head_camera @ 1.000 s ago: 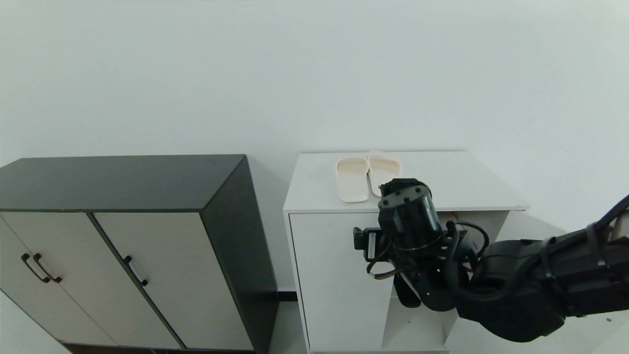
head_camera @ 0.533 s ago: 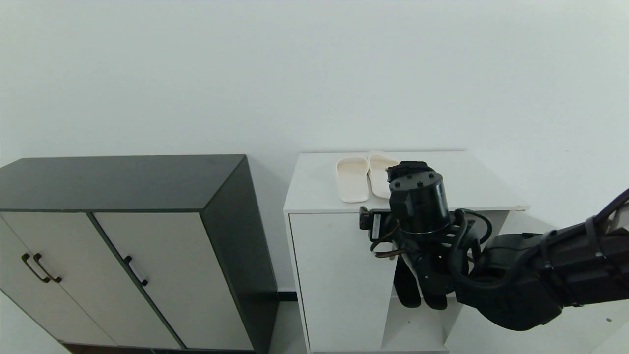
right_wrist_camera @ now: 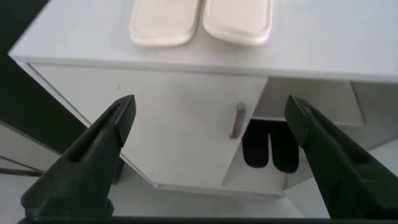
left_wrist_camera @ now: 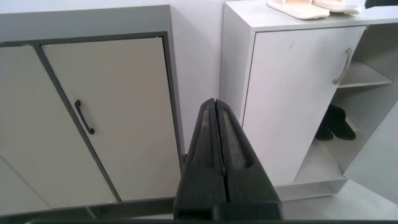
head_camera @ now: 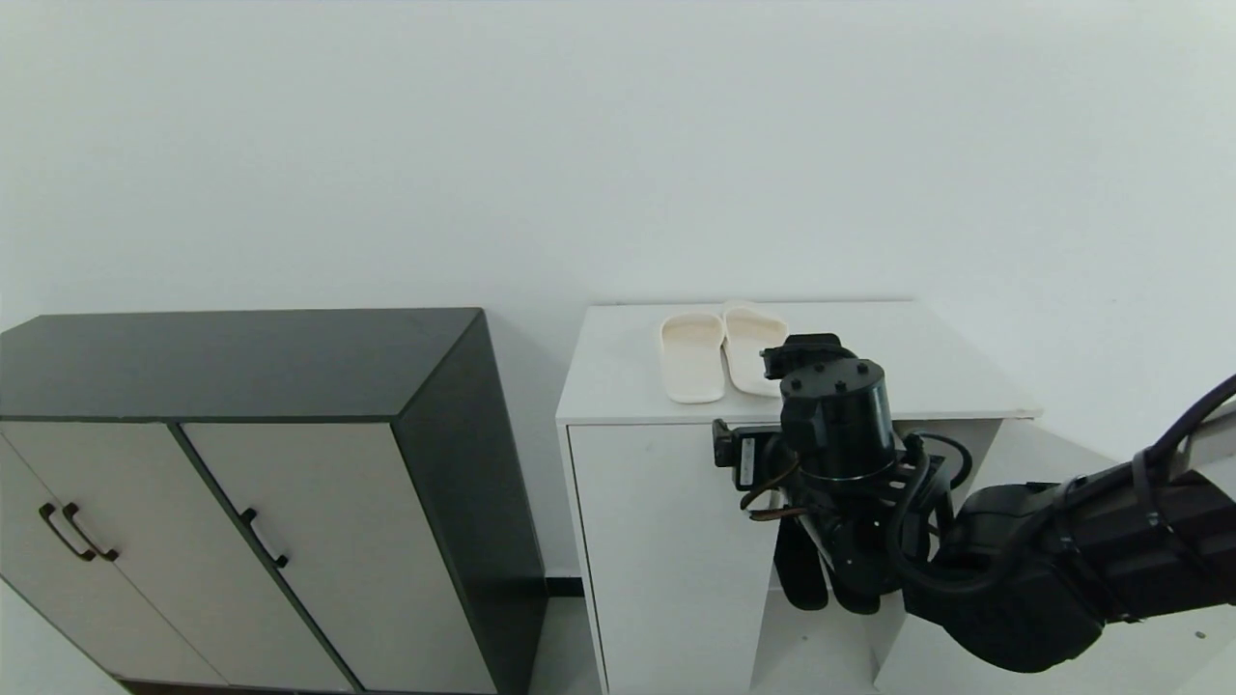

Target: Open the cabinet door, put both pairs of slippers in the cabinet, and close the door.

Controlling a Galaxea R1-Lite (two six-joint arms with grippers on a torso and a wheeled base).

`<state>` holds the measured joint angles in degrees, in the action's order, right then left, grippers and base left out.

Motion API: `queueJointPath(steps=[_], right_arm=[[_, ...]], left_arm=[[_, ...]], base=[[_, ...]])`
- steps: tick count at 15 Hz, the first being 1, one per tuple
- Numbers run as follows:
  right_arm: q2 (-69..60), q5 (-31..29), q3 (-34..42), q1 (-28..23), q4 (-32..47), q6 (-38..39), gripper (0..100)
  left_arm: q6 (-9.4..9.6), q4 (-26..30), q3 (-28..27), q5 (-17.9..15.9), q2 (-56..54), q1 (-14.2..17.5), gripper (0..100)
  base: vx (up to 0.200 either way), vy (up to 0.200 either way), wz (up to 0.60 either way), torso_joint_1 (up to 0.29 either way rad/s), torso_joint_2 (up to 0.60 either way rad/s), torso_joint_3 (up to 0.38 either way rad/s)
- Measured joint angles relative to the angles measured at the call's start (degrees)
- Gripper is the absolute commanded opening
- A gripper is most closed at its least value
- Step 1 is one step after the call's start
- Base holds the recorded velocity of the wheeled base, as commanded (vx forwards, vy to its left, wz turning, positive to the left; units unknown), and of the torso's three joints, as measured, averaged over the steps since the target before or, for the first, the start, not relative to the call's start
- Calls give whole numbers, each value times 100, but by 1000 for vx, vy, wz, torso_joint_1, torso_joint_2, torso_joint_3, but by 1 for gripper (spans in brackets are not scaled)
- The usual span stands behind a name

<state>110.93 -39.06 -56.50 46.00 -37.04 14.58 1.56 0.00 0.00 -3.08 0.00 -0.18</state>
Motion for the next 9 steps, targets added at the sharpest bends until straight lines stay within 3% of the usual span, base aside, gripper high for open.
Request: queueJointPath(steps=[8,9], right_arm=[[32,4,56,-2,-5,-44,100],[34,39,59,4,1,-46,100]], left_arm=[[0,2,0,2,0,0,0],[0,2,0,2,0,0,0]], base=[[200,0,0,5,4,1],[0,0,0,0,0,0]])
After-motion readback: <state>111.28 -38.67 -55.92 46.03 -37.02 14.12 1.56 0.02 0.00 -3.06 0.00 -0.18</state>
